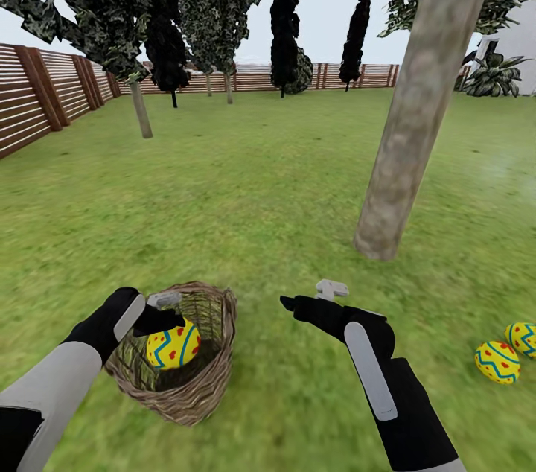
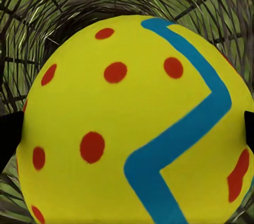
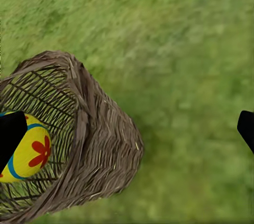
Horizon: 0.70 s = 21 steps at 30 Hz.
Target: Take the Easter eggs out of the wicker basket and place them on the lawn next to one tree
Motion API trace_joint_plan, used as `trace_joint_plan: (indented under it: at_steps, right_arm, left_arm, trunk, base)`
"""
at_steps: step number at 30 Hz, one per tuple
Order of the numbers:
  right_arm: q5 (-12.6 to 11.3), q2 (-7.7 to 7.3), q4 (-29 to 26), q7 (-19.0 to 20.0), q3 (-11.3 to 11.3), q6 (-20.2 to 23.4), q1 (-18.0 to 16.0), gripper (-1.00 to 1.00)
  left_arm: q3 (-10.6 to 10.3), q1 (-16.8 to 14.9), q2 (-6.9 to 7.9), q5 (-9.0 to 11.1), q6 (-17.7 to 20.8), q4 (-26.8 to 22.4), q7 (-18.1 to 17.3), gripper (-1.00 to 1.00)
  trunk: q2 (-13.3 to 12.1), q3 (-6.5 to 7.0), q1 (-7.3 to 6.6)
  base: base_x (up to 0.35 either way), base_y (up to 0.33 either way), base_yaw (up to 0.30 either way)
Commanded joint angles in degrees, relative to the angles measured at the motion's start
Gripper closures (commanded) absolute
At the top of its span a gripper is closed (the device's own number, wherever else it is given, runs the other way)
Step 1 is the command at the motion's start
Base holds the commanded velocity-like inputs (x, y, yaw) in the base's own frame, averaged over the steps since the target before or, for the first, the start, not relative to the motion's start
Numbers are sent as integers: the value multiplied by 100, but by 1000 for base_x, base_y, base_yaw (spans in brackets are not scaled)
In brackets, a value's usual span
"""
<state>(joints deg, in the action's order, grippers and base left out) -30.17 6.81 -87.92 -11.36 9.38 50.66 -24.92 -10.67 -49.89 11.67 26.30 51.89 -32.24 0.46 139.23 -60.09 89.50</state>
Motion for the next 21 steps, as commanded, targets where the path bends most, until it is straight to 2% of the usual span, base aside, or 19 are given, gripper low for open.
trace_joint_plan:
  at_steps: [1,12,17,19,21]
  right_arm:
    - [-59,2,-6,-59,2,15,-4,-100]
    - [-59,0,-6,-60,5,17,-4,-100]
    - [-59,2,-6,-60,6,18,-4,-100]
    - [-59,0,-6,-58,3,18,-4,-100]
    - [-59,3,-6,-59,8,15,-4,-100]
  left_arm:
    - [-34,-3,6,16,14,-8,2,100]
    - [-35,-3,10,16,45,-94,7,100]
    - [-16,17,17,12,428,-1001,114,100]
    - [8,21,13,20,513,-1173,363,100]
    - [15,23,12,23,540,-1224,459,100]
  trunk:
    - [-39,13,-24]
    - [-480,210,-265]
    - [-681,300,-375]
    - [-761,336,-419]
    - [-841,372,-463]
  base:
    - [0,0,0]
    - [0,0,0]
    - [0,0,0]
    - [-3,0,0]
    - [-126,0,0]
